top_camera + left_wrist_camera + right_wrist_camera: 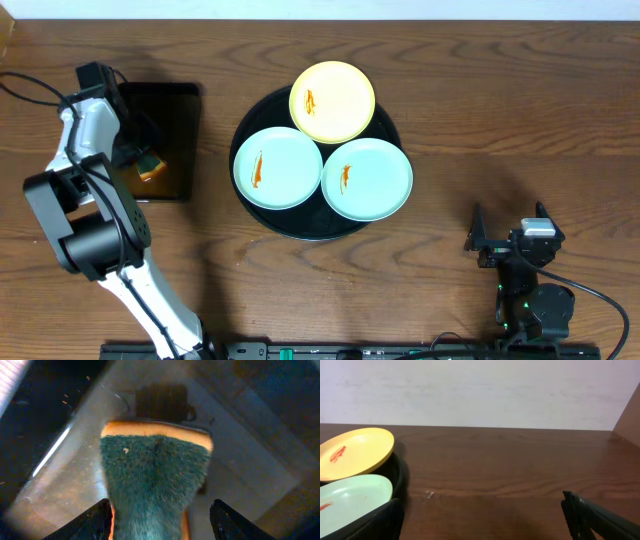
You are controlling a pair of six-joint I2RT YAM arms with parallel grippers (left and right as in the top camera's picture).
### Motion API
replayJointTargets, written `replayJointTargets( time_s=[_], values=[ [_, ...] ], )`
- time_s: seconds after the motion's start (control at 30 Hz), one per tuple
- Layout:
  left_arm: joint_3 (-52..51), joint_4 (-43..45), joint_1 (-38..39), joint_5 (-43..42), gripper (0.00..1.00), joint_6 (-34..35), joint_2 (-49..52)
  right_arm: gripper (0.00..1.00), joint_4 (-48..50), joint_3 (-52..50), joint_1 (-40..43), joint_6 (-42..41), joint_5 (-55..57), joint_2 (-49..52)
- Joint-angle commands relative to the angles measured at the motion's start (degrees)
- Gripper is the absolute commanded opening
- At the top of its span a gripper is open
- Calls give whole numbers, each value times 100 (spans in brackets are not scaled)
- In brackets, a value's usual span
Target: Clean dirty plates on tray and stack at the side
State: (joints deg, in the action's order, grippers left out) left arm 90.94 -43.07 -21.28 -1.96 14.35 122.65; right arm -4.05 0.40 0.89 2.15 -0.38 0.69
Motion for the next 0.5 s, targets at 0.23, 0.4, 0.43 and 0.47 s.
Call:
replayJointTargets(
  time_s=[0.23,0.4,0.43,0.47],
  values=[
    [-105,-9,-20,120,44,-186,168,99,-26,-9,63,50,13,-20],
    [-103,15,-20,118,19,-184,151,99,-26,-9,63,50,13,-20],
    [-103,15,-20,116,13,-181,125,99,-26,-9,63,50,13,-20],
    [-103,13,-20,116,10,-181,92,99,-26,-9,63,50,13,-20]
  ],
)
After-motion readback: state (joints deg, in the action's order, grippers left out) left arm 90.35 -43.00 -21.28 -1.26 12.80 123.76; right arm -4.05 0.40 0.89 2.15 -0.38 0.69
